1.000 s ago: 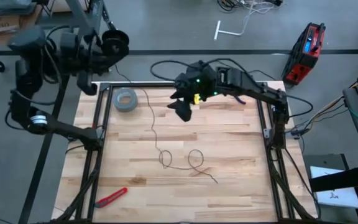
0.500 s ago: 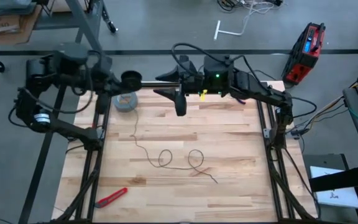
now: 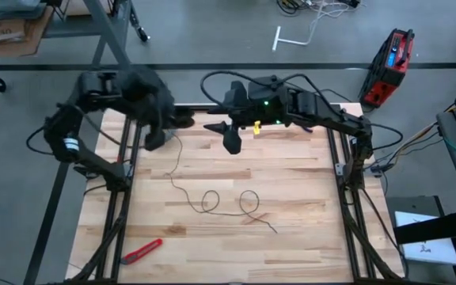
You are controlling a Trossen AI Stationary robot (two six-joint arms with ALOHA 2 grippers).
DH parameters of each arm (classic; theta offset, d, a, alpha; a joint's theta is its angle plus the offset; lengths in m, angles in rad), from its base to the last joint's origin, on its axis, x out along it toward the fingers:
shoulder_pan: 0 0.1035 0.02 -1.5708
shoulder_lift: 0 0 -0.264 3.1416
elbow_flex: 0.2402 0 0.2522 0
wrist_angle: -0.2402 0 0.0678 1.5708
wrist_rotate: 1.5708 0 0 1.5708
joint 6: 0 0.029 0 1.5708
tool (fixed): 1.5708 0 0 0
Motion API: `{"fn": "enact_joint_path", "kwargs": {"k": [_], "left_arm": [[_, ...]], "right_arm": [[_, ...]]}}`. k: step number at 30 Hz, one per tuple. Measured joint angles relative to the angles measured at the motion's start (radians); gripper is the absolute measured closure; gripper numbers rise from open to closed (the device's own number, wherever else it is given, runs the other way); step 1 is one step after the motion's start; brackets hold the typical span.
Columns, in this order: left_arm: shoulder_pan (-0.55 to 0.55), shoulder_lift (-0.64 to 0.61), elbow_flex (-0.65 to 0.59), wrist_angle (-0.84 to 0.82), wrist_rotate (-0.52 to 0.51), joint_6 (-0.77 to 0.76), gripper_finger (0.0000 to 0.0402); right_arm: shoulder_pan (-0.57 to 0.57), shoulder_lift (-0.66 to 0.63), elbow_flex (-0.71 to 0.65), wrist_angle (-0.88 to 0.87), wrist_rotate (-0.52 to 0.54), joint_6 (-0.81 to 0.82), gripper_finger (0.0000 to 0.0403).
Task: Coil cords
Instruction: Coil the black wire on the black spool
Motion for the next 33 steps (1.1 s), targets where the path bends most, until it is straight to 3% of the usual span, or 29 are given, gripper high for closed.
{"fn": "enact_joint_path", "kwargs": {"k": [10, 23, 28, 33], "left_arm": [[-0.1, 0.076, 0.008, 0.154, -0.08, 0.052, 0.0401], [-0.204, 0.067, 0.008, 0.275, -0.106, 0.029, 0.0401], [-0.225, 0.069, 0.008, 0.304, -0.094, 0.04, 0.0401], [-0.224, 0.067, 0.008, 0.319, -0.093, 0.037, 0.0401]], "right_arm": [[0.001, 0.019, -0.001, -0.06, 0.016, -0.009, 0.0199], [0.011, 0.029, 0.002, -0.056, 0.055, -0.013, 0.021], [0.021, 0.028, 0.003, -0.02, 0.023, -0.004, 0.0259], [0.024, 0.028, 0.002, 0.025, 0.031, 0.001, 0.0365]]}}
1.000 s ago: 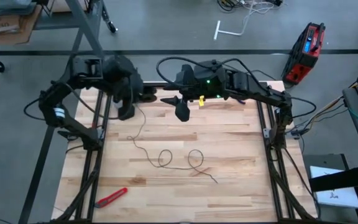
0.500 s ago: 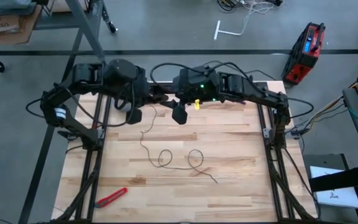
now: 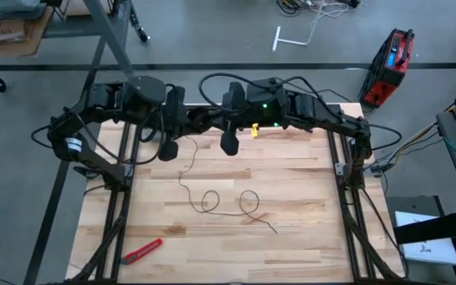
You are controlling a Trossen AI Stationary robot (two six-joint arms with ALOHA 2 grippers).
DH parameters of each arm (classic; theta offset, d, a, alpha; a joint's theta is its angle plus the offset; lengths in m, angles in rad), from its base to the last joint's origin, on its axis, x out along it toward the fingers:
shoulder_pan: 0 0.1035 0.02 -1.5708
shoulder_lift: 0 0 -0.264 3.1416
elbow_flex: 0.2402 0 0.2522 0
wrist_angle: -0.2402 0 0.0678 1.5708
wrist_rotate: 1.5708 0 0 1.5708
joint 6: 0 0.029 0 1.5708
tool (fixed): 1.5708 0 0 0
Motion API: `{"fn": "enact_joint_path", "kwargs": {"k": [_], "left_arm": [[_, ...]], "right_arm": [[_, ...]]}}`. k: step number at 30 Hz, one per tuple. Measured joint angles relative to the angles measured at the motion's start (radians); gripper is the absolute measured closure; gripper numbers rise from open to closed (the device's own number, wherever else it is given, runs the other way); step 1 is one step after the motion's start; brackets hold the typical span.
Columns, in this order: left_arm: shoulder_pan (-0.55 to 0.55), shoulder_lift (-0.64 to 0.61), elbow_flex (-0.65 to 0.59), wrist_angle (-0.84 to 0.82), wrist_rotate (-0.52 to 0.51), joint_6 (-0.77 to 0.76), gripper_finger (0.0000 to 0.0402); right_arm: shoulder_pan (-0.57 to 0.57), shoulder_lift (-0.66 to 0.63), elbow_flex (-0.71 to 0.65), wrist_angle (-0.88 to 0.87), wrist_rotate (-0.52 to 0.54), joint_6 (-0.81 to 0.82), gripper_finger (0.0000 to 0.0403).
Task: Coil cords
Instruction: Coil the black wire on the black spool
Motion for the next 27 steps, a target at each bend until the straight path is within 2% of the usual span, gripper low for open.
{"fn": "enact_joint_path", "kwargs": {"k": [2, 12, 20, 27], "left_arm": [[0.0, -0.007, 0.0, 0.005, 0.0, 0.001, 0.0401], [-0.001, -0.054, -0.002, 0.024, -0.008, -0.019, 0.0396], [-0.002, -0.116, -0.002, 0.066, -0.031, -0.114, 0.0383], [-0.001, -0.152, 0.001, 0.18, -0.04, -0.191, 0.0382]], "right_arm": [[0.0, -0.002, 0.0, 0.006, -0.009, 0.004, 0.0385], [0.001, 0.0, 0.001, 0.05, -0.045, 0.057, 0.0387], [0.003, 0.005, -0.001, 0.152, -0.057, 0.133, 0.0391], [0.001, 0.006, -0.025, 0.382, -0.041, 0.187, 0.0394]]}}
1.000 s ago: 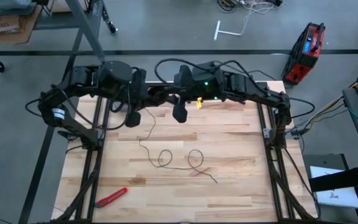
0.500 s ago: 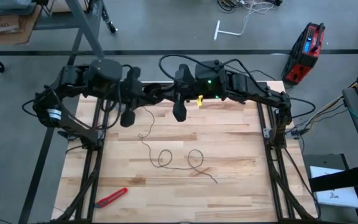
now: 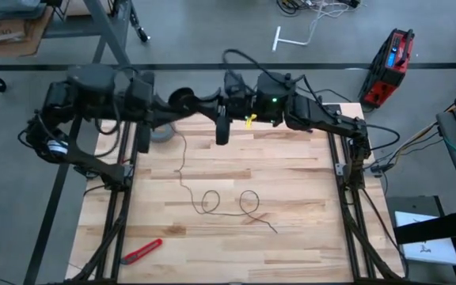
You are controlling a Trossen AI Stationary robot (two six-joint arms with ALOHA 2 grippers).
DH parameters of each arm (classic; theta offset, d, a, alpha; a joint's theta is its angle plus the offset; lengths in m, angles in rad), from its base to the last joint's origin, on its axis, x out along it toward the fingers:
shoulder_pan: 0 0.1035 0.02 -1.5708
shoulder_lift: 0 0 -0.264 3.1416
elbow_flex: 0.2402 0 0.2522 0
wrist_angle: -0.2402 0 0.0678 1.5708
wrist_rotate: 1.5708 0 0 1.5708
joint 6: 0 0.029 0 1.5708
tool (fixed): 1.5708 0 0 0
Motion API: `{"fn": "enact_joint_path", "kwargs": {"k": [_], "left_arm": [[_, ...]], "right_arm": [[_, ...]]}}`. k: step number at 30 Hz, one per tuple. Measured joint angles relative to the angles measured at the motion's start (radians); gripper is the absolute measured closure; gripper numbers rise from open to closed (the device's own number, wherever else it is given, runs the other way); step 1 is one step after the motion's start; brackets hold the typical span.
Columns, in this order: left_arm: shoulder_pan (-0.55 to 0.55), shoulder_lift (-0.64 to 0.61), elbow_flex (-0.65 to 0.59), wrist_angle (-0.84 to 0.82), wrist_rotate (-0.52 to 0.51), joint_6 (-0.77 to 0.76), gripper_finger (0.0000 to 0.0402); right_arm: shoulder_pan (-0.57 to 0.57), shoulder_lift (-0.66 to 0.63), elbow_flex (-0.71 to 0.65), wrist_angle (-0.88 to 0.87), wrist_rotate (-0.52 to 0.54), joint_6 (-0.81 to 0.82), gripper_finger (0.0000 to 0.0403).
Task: Coil cords
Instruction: Coil the black wire on the black spool
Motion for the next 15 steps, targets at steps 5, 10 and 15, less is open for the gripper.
{"fn": "enact_joint_path", "kwargs": {"k": [5, 10, 15], "left_arm": [[0.001, -0.016, 0.001, 0.152, 0.003, -0.004, 0.0374], [0.001, -0.033, 0.001, 0.267, 0.036, -0.005, 0.0368], [0.0, -0.045, 0.0, 0.284, 0.069, -0.023, 0.0372]], "right_arm": [[-0.008, 0.0, -0.001, 0.166, 0.046, 0.003, 0.0394], [-0.019, 0.003, -0.002, 0.317, 0.051, -0.003, 0.0394], [-0.032, 0.007, -0.006, 0.516, 0.081, -0.083, 0.0394]]}}
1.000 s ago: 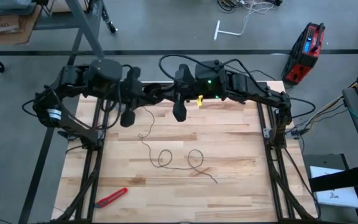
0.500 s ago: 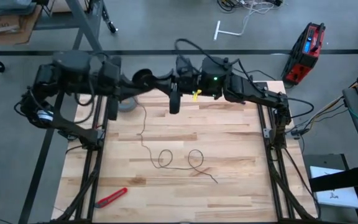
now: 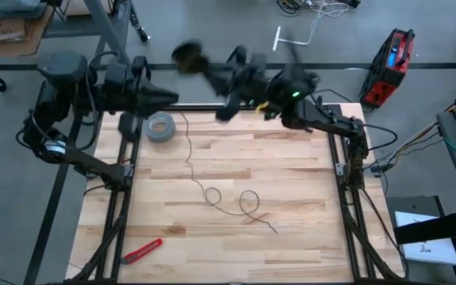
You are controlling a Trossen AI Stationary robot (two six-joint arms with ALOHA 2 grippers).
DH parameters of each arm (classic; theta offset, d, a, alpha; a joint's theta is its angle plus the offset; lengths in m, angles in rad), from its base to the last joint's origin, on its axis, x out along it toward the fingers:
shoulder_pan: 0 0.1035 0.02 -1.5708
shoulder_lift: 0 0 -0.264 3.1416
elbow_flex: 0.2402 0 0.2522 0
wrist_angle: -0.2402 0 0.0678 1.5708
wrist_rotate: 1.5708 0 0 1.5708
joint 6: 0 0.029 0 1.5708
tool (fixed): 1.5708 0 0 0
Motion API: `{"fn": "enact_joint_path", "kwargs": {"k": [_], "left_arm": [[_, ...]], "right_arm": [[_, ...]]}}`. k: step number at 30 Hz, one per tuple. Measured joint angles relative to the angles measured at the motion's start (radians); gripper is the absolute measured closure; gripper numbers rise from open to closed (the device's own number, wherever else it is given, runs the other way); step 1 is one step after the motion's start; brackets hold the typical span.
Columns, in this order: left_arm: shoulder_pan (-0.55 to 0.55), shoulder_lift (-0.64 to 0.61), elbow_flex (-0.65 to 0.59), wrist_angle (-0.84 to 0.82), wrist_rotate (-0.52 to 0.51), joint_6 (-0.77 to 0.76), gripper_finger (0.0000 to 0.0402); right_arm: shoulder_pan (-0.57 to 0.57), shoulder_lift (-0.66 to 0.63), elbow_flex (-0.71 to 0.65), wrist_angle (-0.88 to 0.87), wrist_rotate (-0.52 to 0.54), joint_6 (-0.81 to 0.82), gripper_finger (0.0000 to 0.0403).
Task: Coil cords
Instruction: Coil the black wire on the black spool
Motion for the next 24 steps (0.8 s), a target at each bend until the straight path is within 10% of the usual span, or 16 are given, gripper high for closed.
{"fn": "enact_joint_path", "kwargs": {"k": [8, 15, 24], "left_arm": [[-0.002, 0.002, -0.002, 0.186, 0.348, 0.02, 0.0369], [-0.001, 0.017, -0.001, 0.247, -0.166, 0.157, 0.0375], [-0.003, 0.073, -0.001, 0.306, -0.278, 0.233, 0.029]], "right_arm": [[-0.061, -0.019, 0.004, 0.096, 0.009, -0.035, 0.0394], [-0.045, -0.018, 0.004, 0.11, -0.035, -0.142, 0.0394], [-0.036, -0.019, 0.004, 0.022, -0.026, -0.206, 0.0394]]}}
